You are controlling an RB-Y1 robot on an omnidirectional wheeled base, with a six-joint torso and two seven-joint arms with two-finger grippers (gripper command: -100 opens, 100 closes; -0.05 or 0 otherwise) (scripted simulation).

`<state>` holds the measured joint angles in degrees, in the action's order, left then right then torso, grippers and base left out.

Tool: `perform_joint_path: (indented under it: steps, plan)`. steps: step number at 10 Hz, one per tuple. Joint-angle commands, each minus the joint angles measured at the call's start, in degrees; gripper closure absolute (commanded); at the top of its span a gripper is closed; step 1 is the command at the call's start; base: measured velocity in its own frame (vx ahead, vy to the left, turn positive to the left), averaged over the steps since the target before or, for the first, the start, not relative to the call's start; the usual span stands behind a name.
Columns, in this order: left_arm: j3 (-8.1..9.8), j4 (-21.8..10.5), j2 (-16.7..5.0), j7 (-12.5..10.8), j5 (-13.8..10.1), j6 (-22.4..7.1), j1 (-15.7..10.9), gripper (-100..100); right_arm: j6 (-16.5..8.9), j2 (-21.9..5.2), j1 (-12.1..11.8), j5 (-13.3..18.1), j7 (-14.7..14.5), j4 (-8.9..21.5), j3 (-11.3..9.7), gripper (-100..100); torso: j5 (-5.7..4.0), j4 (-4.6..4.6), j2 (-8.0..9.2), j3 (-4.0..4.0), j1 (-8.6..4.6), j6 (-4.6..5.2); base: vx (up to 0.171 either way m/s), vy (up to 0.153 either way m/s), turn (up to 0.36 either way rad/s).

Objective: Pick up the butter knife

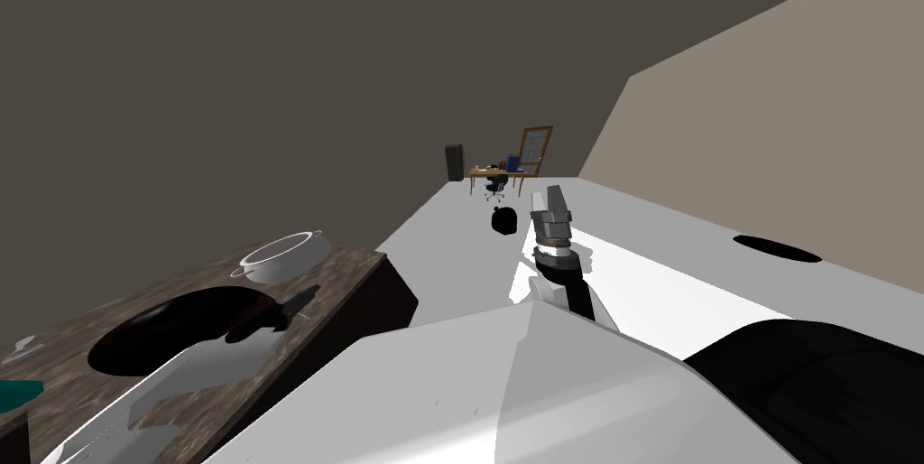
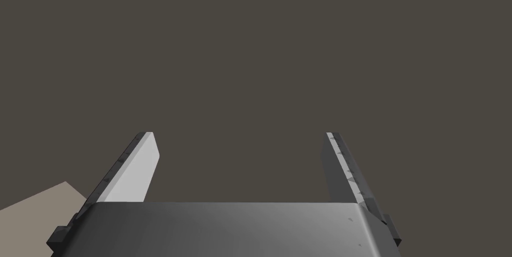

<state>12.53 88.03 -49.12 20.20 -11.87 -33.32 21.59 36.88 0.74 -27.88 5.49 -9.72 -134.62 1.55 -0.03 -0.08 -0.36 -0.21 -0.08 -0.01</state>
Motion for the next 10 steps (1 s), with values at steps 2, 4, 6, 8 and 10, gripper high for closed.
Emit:
perform_joint_path:
  steps: [2,4,6,8,10]
  plan:
    - [0.04,-1.7,-0.8,1.0,-1.2,-3.3,0.0,-100,0.0,0.0,0.0,0.0,0.0,0.0,0.0,0,-0.01,-0.01,-0.06,-0.03,-0.03,0.0,0.103,-0.027,0.008]
    - [-0.04,-4.3,-2.3,2.2,-3.1,-6.6,-0.1,-100,0.0,0.0,0.0,0.0,0.0,0.0,0.0,0,0.02,0.02,0.09,0.05,0.07,0.0,0.084,-0.01,0.004]
    - [-0.09,-6.4,-3.6,3.2,-4.8,-9.4,-0.1,-100,0.0,0.0,0.0,0.0,0.0,0.0,0.0,0,0.01,-0.01,-0.02,-0.01,0.07,0.0,0.107,-0.02,0.005]
    - [-0.12,-8.1,-4.6,4.0,-6.0,-11.6,-0.2,-100,0.0,0.0,0.0,0.0,0.0,0.0,0.0,0,0.0,0.0,0.0,0.0,-0.01,0.0,0.091,-0.023,0.01]
    - [-0.16,-9.3,-5.2,4.5,-6.9,-13.2,-0.2,-100,0.0,0.0,0.0,0.0,0.0,0.0,0.0,0,0.02,0.02,0.12,0.06,0.08,0.0,0.058,-0.008,0.002]
